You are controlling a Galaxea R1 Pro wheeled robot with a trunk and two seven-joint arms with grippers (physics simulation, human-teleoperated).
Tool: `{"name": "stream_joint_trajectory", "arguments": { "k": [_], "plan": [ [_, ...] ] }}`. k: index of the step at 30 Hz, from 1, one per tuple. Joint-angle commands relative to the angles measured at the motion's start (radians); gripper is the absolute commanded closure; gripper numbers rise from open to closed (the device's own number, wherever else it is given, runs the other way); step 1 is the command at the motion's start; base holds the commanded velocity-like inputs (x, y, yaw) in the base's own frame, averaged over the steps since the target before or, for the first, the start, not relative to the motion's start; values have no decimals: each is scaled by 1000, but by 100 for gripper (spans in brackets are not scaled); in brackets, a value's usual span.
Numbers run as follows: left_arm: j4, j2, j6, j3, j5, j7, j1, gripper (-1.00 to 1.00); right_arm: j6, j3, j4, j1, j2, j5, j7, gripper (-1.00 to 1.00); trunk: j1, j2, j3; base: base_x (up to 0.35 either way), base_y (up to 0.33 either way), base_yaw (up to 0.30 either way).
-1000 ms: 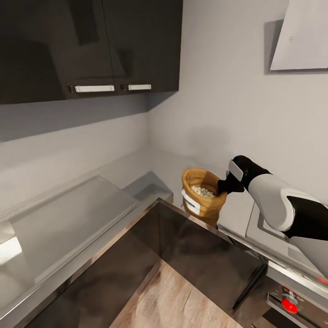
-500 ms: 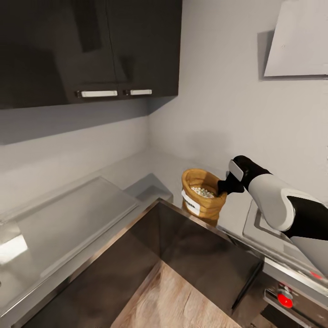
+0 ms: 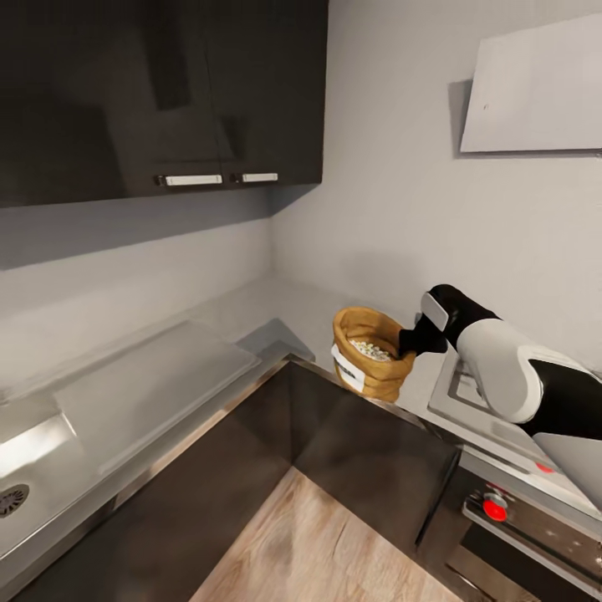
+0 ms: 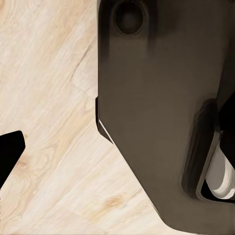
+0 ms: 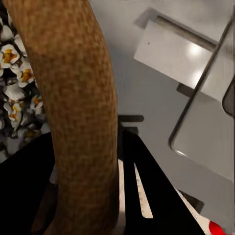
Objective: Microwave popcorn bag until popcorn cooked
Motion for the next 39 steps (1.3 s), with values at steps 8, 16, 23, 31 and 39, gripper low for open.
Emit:
{"name": "stream_joint_trajectory", "arguments": {
  "k": [8, 16, 23, 31, 39],
  "plan": [
    [0, 0, 0, 3, 0, 3, 0, -100, 3, -36, -4, -1, -5, 8, -1, 100, 0, -1, 12, -1, 0, -144],
    [0, 0, 0, 3, 0, 3, 0, -100, 5, -64, -4, -1, -38, 8, -5, 100, 0, -1, 24, 0, 0, -186],
    [0, 0, 0, 3, 0, 3, 0, -100, 6, -61, -4, -1, -42, 8, -27, 100, 0, -1, 33, 0, 0, -218],
    [0, 0, 0, 3, 0, 3, 0, -100, 6, -114, -4, -1, -48, 8, -130, 100, 0, -1, 42, 0, 0, -233],
    [0, 0, 0, 3, 0, 3, 0, -100, 6, -133, -4, -1, -49, 8, -179, 100, 0, -1, 49, 0, 0, -263]
  ]
}}
